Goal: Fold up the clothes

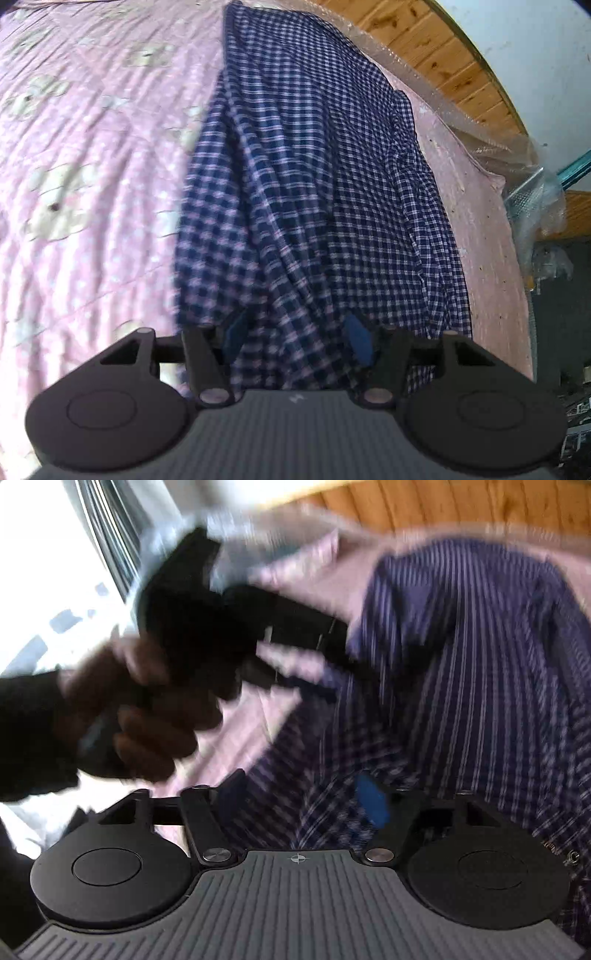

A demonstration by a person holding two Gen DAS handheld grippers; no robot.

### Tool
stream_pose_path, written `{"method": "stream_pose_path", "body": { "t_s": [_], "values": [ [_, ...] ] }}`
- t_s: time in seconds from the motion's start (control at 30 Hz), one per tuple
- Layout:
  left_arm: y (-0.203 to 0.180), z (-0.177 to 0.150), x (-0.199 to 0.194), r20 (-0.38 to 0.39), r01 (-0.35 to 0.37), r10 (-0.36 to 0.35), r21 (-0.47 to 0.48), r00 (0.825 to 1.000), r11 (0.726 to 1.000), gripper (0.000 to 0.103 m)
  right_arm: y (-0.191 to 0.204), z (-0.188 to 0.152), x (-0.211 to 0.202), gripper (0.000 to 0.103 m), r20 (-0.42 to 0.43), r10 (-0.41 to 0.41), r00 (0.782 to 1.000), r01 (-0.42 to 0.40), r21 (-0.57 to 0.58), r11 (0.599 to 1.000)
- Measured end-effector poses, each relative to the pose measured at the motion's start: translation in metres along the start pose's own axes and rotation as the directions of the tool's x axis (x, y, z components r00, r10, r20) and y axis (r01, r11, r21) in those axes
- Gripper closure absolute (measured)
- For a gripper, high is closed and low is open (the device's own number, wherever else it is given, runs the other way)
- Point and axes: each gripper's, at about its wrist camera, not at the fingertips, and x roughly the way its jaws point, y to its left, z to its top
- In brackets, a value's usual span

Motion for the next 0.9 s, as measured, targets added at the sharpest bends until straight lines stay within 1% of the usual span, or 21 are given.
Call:
{"method": "stream_pose_path", "body": {
  "t_s": [0.03,0.1,0.17,0.23,0.27,0.3,0.33,0.37,0.4,0.43,0.47,0.5,0.53,0.6,0.7,0.73,0.77,0.8,0.83,0.87,0.9],
  "values": [
    [-0.003,0.003,0.004,-0.002,0.002,-0.002,-0.002,1.0,1.0,0.046,-0.002,0.001,0.009,0.094,-0.04,-0.013,0.999,0.013,-0.003,1.0],
    [-0.005,0.008,0.003,0.006,0.047,-0.047,-0.013,0.999,0.999,0.046,-0.001,0.004,0.007,0.098,-0.04,-0.038,0.998,0.037,-0.012,0.999],
    [-0.005,0.013,0.001,0.013,0.073,-0.072,-0.02,0.997,0.997,0.044,0.005,0.008,-0.007,0.098,0.02,-0.024,1.0,0.024,-0.038,0.999],
    [-0.001,0.015,0.002,0.016,0.028,-0.027,-0.025,0.999,0.999,0.043,0.011,0.011,-0.02,0.098,0.079,-0.013,0.997,0.018,-0.064,0.998],
    [0.003,0.018,0.004,0.017,0.007,-0.006,-0.031,1.0,0.999,0.043,0.014,0.012,-0.027,0.096,0.108,-0.008,0.994,0.016,-0.077,0.997],
    [0.006,0.02,0.008,0.016,-0.008,0.008,-0.039,1.0,0.999,0.043,0.016,0.013,-0.032,0.07,0.135,-0.011,0.991,0.022,-0.08,0.997],
    [0.007,0.022,0.012,0.015,-0.023,0.023,-0.045,1.0,0.999,0.043,0.008,0.011,-0.029,0.049,0.142,-0.062,0.988,0.068,-0.039,0.997],
    [0.007,0.025,0.015,0.014,-0.033,0.034,-0.046,0.999,0.998,0.043,0.001,0.009,-0.022,0.021,0.126,-0.113,0.986,0.116,-0.01,0.993],
    [0.006,0.028,0.017,0.014,-0.034,0.035,-0.039,0.999,0.999,0.043,-0.006,0.006,-0.015,0.028,0.104,-0.152,0.983,0.152,0.013,0.988],
    [0.005,0.031,0.019,0.015,-0.035,0.036,-0.033,0.999,0.999,0.043,-0.011,0.003,-0.006,0.041,0.06,-0.132,0.989,0.131,0.017,0.991],
    [0.005,0.034,0.02,0.015,-0.037,0.037,-0.026,0.999,0.999,0.043,-0.015,0.001,0.001,0.068,0.023,-0.116,0.993,0.116,0.017,0.993],
    [0.004,0.037,0.022,0.016,-0.038,0.038,-0.019,0.999,0.999,0.043,-0.01,0.002,0.002,0.088,0.023,-0.123,0.992,0.123,-0.009,0.992],
    [0.003,0.04,0.022,0.019,-0.037,0.037,-0.01,0.999,0.999,0.043,-0.004,0.004,0.001,0.093,0.028,-0.125,0.992,0.126,-0.04,0.991],
    [-0.001,0.047,0.016,0.037,-0.026,0.025,0.01,0.999,1.0,0.043,0.024,0.017,-0.01,0.094,0.087,-0.083,0.993,0.095,-0.141,0.985],
    [0.011,0.06,0.006,0.059,-0.027,0.027,0.008,0.998,1.0,0.04,0.066,0.035,-0.026,0.094,0.157,-0.008,0.988,0.055,-0.293,0.954],
    [0.018,0.063,0.007,0.052,-0.045,0.045,0.003,0.998,0.999,0.039,0.078,0.038,-0.019,0.094,0.127,0.02,0.992,0.025,-0.341,0.94],
    [0.025,0.066,0.009,0.038,-0.061,0.061,0.001,0.997,0.998,0.039,0.084,0.036,-0.008,0.093,0.071,0.04,0.997,-0.011,-0.366,0.93],
    [0.03,0.068,0.014,0.008,-0.072,0.072,0.009,0.997,0.997,0.039,0.087,0.032,0.009,0.089,0.022,0.024,0.999,-0.013,-0.383,0.924],
    [0.033,0.07,0.02,-0.025,-0.079,0.08,0.025,0.996,0.997,0.041,0.087,0.026,0.026,0.072,-0.017,-0.016,1.0,0.008,-0.396,0.918],
    [0.035,0.072,0.025,-0.049,-0.083,0.085,0.048,0.995,0.995,0.041,0.085,0.022,0.038,0.07,-0.064,-0.042,0.997,0.014,-0.393,0.919],
    [0.034,0.073,0.027,-0.053,-0.076,0.08,0.08,0.995,0.994,0.041,0.082,0.019,0.048,0.072,-0.104,-0.062,0.993,0.017,-0.385,0.923]
  ]
}}
